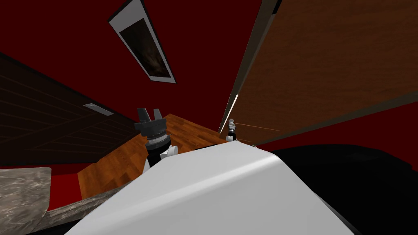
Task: Pull the door open
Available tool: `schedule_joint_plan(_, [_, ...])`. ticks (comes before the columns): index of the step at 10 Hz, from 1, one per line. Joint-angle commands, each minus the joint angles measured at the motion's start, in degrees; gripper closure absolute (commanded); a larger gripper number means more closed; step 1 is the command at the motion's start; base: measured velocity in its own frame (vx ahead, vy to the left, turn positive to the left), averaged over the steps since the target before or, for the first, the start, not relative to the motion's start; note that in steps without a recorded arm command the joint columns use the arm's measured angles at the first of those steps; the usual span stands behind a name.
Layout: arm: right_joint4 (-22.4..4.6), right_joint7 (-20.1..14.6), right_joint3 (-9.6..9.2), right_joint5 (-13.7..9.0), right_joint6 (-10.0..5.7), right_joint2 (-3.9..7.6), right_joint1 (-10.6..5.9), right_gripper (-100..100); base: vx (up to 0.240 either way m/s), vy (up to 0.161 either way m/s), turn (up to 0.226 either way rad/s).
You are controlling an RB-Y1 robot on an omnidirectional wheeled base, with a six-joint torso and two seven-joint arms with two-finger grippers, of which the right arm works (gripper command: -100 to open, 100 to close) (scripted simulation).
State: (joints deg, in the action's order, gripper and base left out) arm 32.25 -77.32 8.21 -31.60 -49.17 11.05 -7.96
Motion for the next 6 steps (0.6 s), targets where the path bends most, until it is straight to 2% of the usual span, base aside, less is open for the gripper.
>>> schedule_joint_plan(1, [0.0, 0.0, -0.16, 0.1, 0.11, -0.27, 0.02, 100, -0.025, 0.005, 0.017])
schedule_joint_plan(4, [0.0, 0.0, -0.16, 0.1, 0.11, -0.27, 0.02, 100, -0.009, 0.003, 0.0])
schedule_joint_plan(5, [0.1, -1.9, -1.44, 0.7, 0.28, 0.76, 0.62, 100, -0.142, -0.038, 0.169])
schedule_joint_plan(6, [0.1, -2.3, -1.73, 0.9, 0.28, 0.96, 0.71, 100, -0.214, -0.014, 0.135])
